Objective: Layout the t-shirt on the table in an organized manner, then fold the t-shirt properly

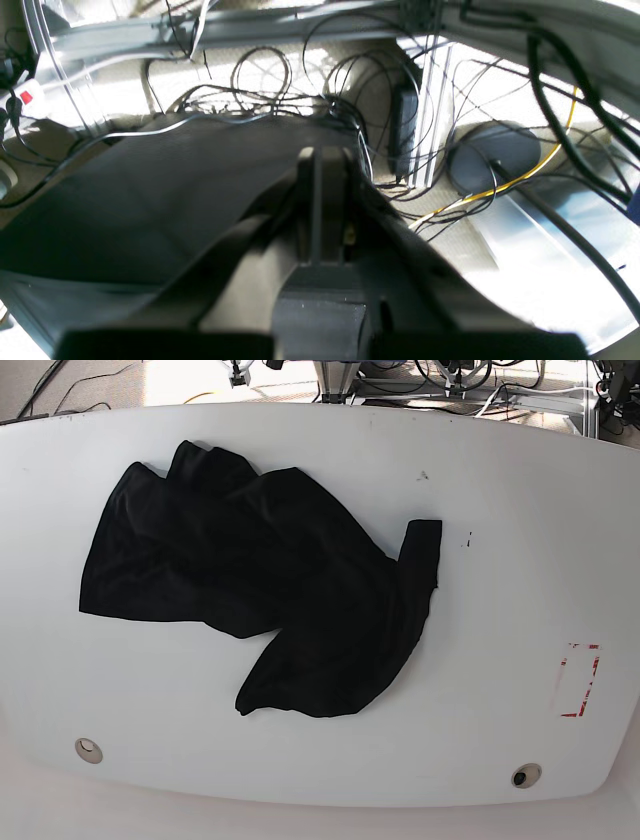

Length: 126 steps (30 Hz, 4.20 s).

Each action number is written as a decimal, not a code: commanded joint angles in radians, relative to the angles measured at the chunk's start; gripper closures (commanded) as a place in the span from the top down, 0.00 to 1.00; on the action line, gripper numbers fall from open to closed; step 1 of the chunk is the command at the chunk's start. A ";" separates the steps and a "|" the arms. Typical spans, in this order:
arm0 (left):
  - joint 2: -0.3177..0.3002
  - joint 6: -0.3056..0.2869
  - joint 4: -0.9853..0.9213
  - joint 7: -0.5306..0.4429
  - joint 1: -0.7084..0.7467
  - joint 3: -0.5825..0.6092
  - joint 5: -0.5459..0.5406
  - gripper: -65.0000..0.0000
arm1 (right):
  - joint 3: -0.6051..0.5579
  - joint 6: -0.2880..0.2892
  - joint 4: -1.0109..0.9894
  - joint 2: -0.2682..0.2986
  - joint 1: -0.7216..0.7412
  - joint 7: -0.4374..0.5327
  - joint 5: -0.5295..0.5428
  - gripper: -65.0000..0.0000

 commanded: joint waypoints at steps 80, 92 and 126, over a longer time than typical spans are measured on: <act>-0.128 0.000 0.881 -0.328 0.729 -0.235 0.001 0.01 | 0.133 0.002 1.254 0.055 -0.820 -0.051 0.009 0.09; -0.182 0.000 1.102 -0.328 0.813 -0.266 -0.001 0.01 | 0.299 0.030 1.418 -0.022 -0.894 -0.057 0.009 0.09; -0.177 0.000 1.351 -0.328 0.684 -0.263 0.004 0.01 | 0.331 0.040 1.516 -0.015 -0.760 0.041 0.008 0.09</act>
